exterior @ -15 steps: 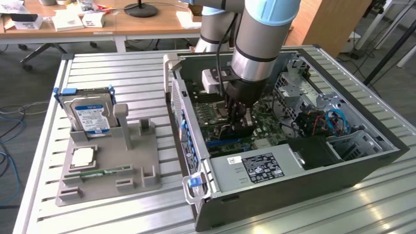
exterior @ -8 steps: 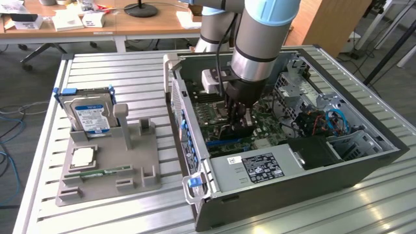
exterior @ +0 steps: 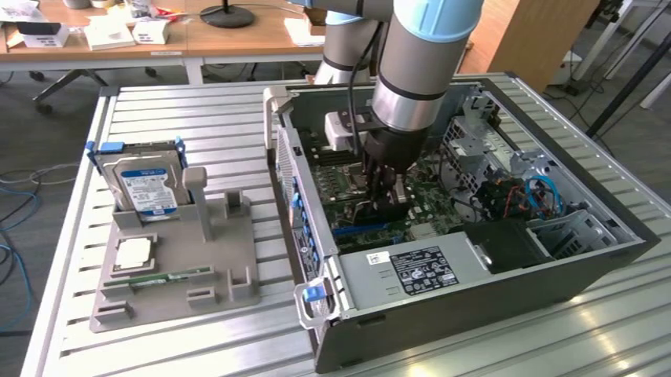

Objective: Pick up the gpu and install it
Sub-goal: 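Insert the gpu into the slot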

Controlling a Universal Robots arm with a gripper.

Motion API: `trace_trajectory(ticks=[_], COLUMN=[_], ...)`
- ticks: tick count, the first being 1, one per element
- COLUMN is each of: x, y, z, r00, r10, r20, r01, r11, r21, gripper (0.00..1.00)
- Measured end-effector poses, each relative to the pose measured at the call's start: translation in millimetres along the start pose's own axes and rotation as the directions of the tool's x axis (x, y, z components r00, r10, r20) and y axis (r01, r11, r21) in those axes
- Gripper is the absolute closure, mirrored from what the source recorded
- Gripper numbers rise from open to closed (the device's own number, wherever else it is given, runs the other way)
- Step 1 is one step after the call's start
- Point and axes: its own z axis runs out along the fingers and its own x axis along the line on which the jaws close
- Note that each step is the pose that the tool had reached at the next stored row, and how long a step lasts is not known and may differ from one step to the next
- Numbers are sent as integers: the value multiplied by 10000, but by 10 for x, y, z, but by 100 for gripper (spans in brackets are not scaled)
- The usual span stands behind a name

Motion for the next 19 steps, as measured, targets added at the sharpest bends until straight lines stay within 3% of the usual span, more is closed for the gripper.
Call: trace_trajectory(ticks=[19], x=[-8], y=[1], z=[2], r00=[9998], r10=[-191], r20=[0], r01=[191], r11=[9998], r21=[-8], gripper=[74])
